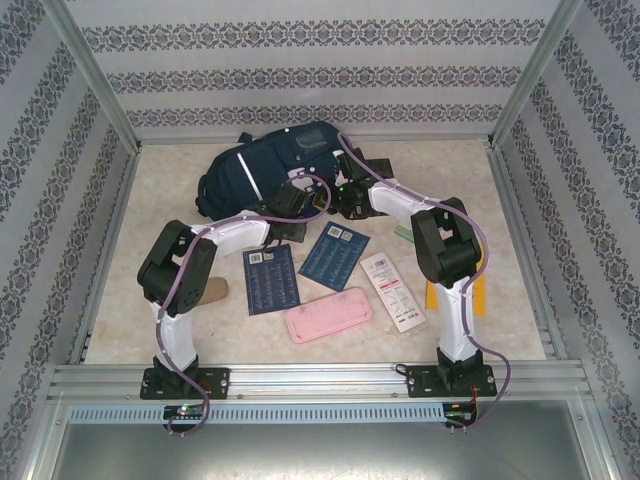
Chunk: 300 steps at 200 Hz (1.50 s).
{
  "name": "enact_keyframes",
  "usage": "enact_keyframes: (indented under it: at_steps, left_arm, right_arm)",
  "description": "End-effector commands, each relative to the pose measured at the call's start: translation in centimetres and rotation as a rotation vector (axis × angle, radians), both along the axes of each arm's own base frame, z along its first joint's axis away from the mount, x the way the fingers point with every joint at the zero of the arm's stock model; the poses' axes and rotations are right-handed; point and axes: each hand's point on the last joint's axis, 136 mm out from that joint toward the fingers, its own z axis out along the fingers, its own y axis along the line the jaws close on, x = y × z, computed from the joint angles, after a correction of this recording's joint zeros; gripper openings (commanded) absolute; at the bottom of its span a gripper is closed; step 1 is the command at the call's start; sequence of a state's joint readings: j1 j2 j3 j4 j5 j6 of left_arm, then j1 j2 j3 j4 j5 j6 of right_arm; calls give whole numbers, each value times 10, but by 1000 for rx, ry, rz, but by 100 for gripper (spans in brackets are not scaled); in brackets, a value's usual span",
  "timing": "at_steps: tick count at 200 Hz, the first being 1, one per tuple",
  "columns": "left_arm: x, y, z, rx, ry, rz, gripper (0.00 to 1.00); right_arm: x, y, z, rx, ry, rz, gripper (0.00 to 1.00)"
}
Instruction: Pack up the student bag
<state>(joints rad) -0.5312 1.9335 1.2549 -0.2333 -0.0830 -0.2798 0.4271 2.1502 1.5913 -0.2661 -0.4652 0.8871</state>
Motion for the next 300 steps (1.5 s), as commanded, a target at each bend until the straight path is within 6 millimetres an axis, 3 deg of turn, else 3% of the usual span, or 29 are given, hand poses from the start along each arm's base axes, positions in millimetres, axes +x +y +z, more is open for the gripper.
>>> enact_keyframes:
  at_steps: [1,75,125,161,224,250,300]
  left_arm:
    - [10,0,-7,56,-25,0,33]
    - [12,11,-28,150,12,7,36]
    - [1,7,9,73,-27,9,37]
    - [-11,7,24,30,-37,2,36]
    - [-24,5,-8,60,29,-25,34]
    - [-23,6,-22,84,60,-27,35]
    - [-9,11,-28,136,41,9,37]
  right_arm:
    - [15,0,13,28,-49,2,0]
    - [17,1,14,37,-50,3,0]
    - [21,3,13,46,-49,5,0]
    - [24,4,13,48,-50,3,0]
    - [24,4,13,51,-45,0,0]
    - [24,4,12,54,-42,0,0]
    - [22,6,10,54,-36,3,0]
